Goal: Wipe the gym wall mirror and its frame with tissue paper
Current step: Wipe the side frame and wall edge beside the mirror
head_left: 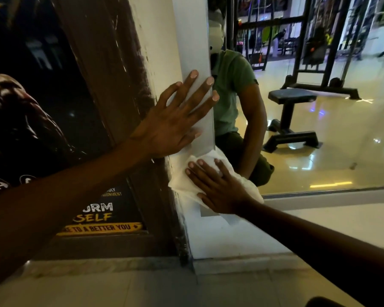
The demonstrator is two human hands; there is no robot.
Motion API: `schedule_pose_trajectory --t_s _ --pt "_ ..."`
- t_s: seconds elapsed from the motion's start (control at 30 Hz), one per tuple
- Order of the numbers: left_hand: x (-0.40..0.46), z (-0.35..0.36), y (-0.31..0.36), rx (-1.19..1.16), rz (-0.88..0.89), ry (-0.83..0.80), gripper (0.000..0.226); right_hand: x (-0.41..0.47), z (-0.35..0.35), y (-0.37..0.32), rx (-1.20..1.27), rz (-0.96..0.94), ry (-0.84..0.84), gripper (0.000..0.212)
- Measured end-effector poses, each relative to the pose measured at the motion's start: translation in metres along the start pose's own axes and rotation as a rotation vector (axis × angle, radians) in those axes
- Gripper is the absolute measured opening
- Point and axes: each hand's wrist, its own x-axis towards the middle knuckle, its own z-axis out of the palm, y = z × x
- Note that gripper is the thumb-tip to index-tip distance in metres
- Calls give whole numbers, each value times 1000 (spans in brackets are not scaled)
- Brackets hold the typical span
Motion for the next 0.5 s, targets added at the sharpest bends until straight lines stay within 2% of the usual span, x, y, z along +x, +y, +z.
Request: schedule_pose_trajectory --t_s 0.1,0.27,0.4,0.5 --pt "-13 9 12 -16 19 -19 74 -12 7 -8 9 -27 -43 85" --pt "-15 21 33 -41 -67 2 76 -2 9 -8 9 104 50 79" --pt "-17 26 45 -53 -115 24 78 -26 27 -35 -62 -122 -27 79" --pt "-17 26 44 -84 -111 27 77 -25 17 -31 -61 -167 -53 85"
